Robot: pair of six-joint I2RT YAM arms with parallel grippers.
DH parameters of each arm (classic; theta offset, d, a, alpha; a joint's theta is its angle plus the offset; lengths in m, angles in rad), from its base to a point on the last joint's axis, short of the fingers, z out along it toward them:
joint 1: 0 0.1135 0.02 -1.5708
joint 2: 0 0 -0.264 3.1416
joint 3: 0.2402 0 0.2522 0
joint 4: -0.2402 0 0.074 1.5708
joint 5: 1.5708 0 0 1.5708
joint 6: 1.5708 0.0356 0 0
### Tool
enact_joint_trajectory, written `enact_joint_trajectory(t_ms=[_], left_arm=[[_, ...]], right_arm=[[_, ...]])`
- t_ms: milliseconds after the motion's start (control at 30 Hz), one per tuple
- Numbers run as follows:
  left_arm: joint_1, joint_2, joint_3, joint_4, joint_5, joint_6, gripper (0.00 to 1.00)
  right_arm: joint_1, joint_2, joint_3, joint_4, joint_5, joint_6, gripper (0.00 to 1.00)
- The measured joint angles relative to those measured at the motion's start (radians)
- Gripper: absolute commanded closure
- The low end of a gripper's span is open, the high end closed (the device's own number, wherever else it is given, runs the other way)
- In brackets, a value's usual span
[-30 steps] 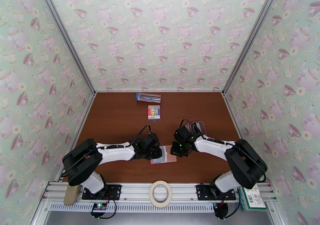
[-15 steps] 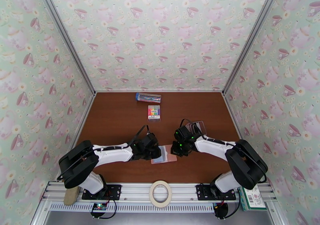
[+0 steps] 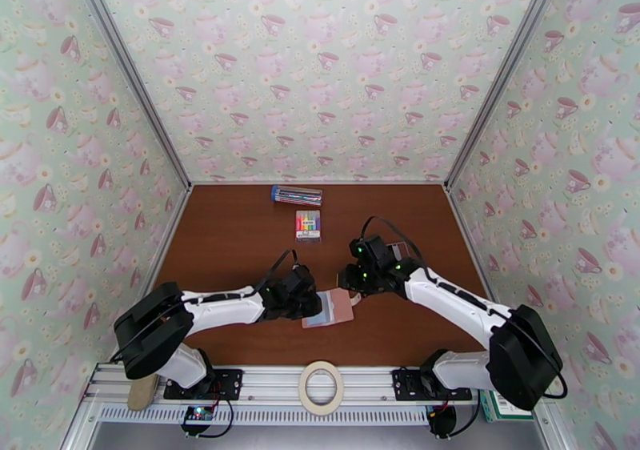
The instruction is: Put the credit cards into the card holder
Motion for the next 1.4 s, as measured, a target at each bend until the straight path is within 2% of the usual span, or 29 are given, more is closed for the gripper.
enact_joint_trajectory(t_ms=[100,300,467,667,967,1400], left_arm=[[0.001,-0.019,0.001,-0.014,-0.001,0.011,0.74],[0.002,-0.023,0.001,-0.016,0.000,0.011,0.74],[0.002,-0.023,0.002,-0.016,0.000,0.011,0.74],[0.002,-0.024,0.002,-0.017,0.000,0.011,0.74],[0.002,-0.024,0.002,-0.016,0.000,0.011,0.74],[0.002,-0.024,0.002,-0.016,0.000,0.011,0.74]], right_arm=[[-0.039,-0.001,0.055,-0.060,0.051,-0.053,0.65],[-0.185,0.003,0.137,-0.182,0.164,-0.171,0.63],[-0.294,0.047,0.200,-0.235,0.290,-0.254,0.55],[-0.386,0.146,0.273,-0.277,0.355,-0.303,0.49],[-0.409,0.298,0.336,-0.312,0.379,-0.344,0.48],[-0.409,0.419,0.372,-0.334,0.381,-0.352,0.46]])
